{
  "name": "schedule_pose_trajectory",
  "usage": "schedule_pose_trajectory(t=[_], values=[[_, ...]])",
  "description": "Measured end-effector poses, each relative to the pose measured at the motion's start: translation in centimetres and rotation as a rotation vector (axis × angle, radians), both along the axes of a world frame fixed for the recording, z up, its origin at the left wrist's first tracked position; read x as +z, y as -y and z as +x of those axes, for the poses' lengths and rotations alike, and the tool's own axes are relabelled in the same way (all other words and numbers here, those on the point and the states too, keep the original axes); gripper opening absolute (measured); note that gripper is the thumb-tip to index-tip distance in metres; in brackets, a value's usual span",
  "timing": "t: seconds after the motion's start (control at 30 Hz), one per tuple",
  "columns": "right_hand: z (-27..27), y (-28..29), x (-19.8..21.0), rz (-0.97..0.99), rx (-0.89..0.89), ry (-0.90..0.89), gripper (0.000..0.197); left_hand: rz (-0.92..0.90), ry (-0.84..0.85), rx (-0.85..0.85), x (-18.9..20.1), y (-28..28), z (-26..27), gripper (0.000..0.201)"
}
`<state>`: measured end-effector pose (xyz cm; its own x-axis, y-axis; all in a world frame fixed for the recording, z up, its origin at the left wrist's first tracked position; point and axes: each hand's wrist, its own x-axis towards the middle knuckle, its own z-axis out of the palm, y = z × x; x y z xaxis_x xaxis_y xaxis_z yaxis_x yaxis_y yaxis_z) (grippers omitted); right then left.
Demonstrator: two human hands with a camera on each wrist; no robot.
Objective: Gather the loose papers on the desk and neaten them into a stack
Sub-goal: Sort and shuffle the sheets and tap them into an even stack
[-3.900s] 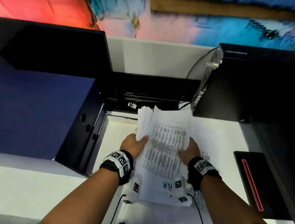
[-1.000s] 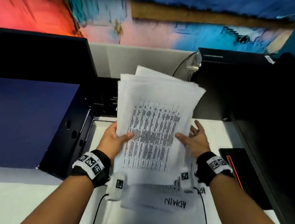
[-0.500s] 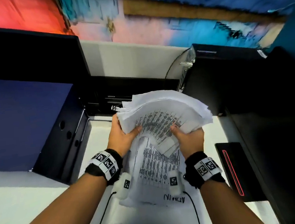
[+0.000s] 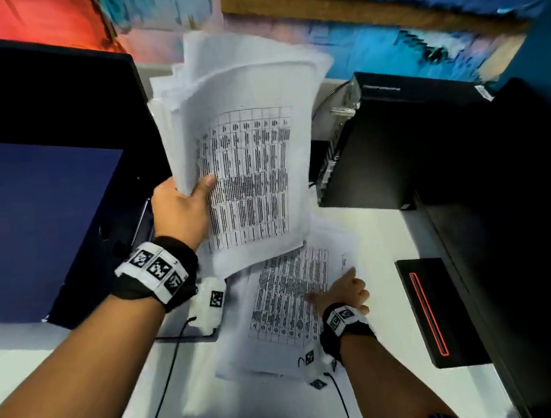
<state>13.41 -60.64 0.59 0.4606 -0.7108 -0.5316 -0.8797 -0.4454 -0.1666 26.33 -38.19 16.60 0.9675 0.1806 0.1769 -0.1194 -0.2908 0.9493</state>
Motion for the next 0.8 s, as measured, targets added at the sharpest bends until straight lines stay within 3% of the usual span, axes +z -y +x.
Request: schedule_pose_trajectory(t=[0.2,0.33,0.4,0.47,0.57,0.67,0.8], values=[[0.9,-0.6,-0.3,-0.149,0.057,0.162,0.129,0.005,-0.108,0.003,0.2,-2.6,-0.4,0.017],[0.8,-0.9,-1.7,-0.053,0.013,0.192,0.127,-0.036,-0.221,-0.041,-1.0,-3.5,-1.0,0.023],[0.7,-0.7,-2.1,0.011,-0.026,0.254,0.111,-0.061,-0.283,-0.048,-1.5,-3.7,-1.1,0.028],[0.7,-0.2,-2.0,0.062,-0.037,0.300,0.078,-0.077,-0.347,-0.054,-1.8,-3.7,-1.3,0.025],[0.3,1.2,-0.7,0.111,-0.031,0.315,0.043,-0.104,-0.439,-0.073,-2.4,-3.4,-1.5,0.023],[-0.5,3.6,1.9,0.117,-0.080,0.375,0.042,-0.076,-0.559,-0.072,-4.0,-2.9,-1.9,0.023],[-1.3,7.1,8.5,-0.059,-0.074,0.530,0.031,0.089,-0.695,-0.079,-6.6,-1.3,-2.4,0.035]])
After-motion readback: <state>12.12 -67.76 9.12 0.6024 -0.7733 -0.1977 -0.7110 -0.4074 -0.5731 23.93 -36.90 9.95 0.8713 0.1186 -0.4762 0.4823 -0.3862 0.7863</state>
